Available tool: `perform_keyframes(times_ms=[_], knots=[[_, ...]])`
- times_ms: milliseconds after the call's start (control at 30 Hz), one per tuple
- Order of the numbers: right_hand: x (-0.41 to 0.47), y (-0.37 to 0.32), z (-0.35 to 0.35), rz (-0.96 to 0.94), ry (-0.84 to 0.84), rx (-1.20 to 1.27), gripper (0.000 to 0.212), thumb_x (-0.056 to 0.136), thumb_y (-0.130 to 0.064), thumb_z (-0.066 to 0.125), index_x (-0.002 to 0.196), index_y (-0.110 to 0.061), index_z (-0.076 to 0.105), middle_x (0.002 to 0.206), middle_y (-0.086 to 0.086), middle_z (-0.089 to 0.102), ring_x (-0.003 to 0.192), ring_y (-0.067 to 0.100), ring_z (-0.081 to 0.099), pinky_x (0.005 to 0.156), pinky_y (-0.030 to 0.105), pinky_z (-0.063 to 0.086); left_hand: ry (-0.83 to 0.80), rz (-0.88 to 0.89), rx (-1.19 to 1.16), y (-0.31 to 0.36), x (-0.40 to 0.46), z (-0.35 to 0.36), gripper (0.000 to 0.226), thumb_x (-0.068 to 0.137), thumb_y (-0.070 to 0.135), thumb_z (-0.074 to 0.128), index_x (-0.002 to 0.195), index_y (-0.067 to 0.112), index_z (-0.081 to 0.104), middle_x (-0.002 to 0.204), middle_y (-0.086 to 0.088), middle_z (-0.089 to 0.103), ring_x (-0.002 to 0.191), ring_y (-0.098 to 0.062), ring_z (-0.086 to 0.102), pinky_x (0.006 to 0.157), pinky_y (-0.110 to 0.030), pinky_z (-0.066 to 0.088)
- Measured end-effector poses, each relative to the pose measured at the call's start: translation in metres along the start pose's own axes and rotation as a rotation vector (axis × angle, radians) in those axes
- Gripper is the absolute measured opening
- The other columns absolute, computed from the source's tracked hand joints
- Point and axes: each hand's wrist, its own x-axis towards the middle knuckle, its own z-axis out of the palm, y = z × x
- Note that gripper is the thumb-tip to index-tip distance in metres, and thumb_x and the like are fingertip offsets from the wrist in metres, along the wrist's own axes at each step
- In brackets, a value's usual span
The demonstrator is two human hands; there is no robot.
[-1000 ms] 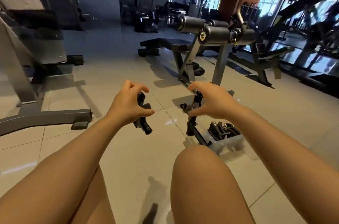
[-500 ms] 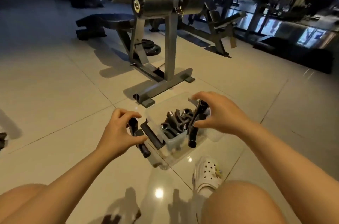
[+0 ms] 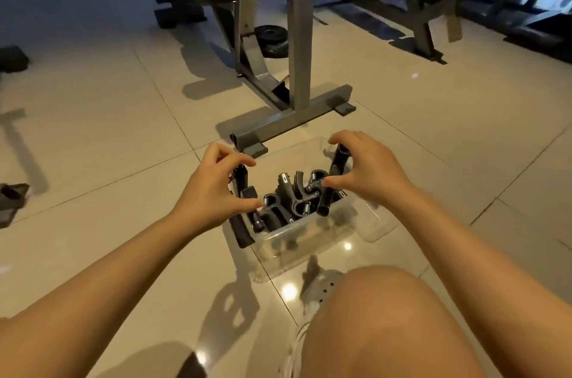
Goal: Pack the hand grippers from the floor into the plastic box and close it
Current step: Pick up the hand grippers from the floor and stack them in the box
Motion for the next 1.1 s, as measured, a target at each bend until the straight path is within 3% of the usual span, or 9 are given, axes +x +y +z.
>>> perform_keyframes(times_ms=[267, 367, 467, 567, 700, 867, 967, 1100], knots=[[0.053, 0.023, -0.017, -0.275, -0.103, 0.029, 0.067, 0.070, -0.040, 0.080, 0.126, -0.026, 0.047, 0.131, -0.002, 0.048, 0.110, 0.017, 0.052, 0.083, 0.024, 0.039, 0.048, -0.171, 0.137, 0.063, 0.006, -0.001, 0.060, 0.065, 0.031, 0.084, 0.117, 0.031, 0.054, 0.114, 0.009, 0.036, 0.106, -0.011, 0.045, 0.090, -0.025, 0.048], [0.066, 0.022, -0.027, -0.350, -0.100, 0.030, 0.068, 0.071, -0.039, 0.080, 0.128, -0.025, 0.046, 0.133, -0.002, 0.048, 0.113, 0.018, 0.052, 0.086, 0.028, 0.044, -0.093, -0.179, 0.345, 0.090, 0.018, -0.016, 0.059, 0.068, 0.032, 0.082, 0.119, 0.030, 0.052, 0.116, 0.009, 0.033, 0.105, -0.012, 0.045, 0.081, -0.021, 0.045], [0.076, 0.020, -0.037, -0.407, -0.114, -0.009, 0.068, 0.071, -0.040, 0.079, 0.129, -0.026, 0.046, 0.135, -0.002, 0.047, 0.115, 0.019, 0.051, 0.090, 0.033, 0.046, -0.262, -0.148, 0.528, 0.110, 0.027, -0.035, 0.059, 0.069, 0.030, 0.081, 0.121, 0.028, 0.051, 0.121, 0.005, 0.035, 0.104, -0.015, 0.047, 0.084, -0.028, 0.049], [0.083, 0.016, -0.044, -0.437, -0.124, -0.023, 0.066, 0.071, -0.041, 0.079, 0.127, -0.026, 0.047, 0.134, -0.003, 0.047, 0.114, 0.018, 0.051, 0.089, 0.032, 0.047, -0.278, -0.134, 0.568, 0.118, 0.036, -0.046, 0.066, 0.069, 0.034, 0.081, 0.126, 0.028, 0.049, 0.124, 0.004, 0.036, 0.106, -0.015, 0.046, 0.088, -0.029, 0.048], [0.085, 0.016, -0.041, -0.446, -0.139, -0.046, 0.066, 0.071, -0.041, 0.079, 0.128, -0.026, 0.047, 0.136, -0.002, 0.044, 0.114, 0.018, 0.051, 0.088, 0.030, 0.047, -0.191, -0.121, 0.511, 0.108, 0.034, -0.038, 0.066, 0.067, 0.039, 0.081, 0.125, 0.026, 0.051, 0.122, 0.005, 0.037, 0.105, -0.014, 0.046, 0.087, -0.029, 0.048], [0.089, 0.038, -0.011, -0.423, -0.187, -0.083, 0.066, 0.070, -0.044, 0.079, 0.125, -0.026, 0.049, 0.131, -0.002, 0.043, 0.107, 0.017, 0.051, 0.084, 0.025, 0.044, 0.009, -0.139, 0.275, 0.065, 0.019, 0.011, 0.060, 0.066, 0.038, 0.081, 0.118, 0.026, 0.057, 0.113, 0.009, 0.036, 0.098, -0.013, 0.049, 0.083, -0.029, 0.049], [0.103, 0.061, 0.019, -0.374, -0.202, -0.082, 0.068, 0.070, -0.044, 0.079, 0.128, -0.023, 0.049, 0.128, -0.001, 0.042, 0.099, 0.014, 0.050, 0.083, 0.022, 0.043, 0.158, -0.198, 0.103, 0.033, 0.021, 0.056, 0.062, 0.066, 0.036, 0.082, 0.123, 0.027, 0.058, 0.111, 0.010, 0.035, 0.099, -0.008, 0.046, 0.088, -0.023, 0.045], [0.117, 0.099, 0.069, -0.281, -0.195, -0.035, 0.068, 0.070, -0.044, 0.079, 0.128, -0.022, 0.051, 0.129, -0.001, 0.040, 0.101, 0.011, 0.047, 0.084, 0.019, 0.039, 0.201, -0.275, -0.035, -0.012, 0.029, 0.114, 0.062, 0.064, 0.032, 0.084, 0.122, 0.029, 0.060, 0.111, 0.008, 0.038, 0.103, -0.007, 0.043, 0.096, -0.027, 0.042]])
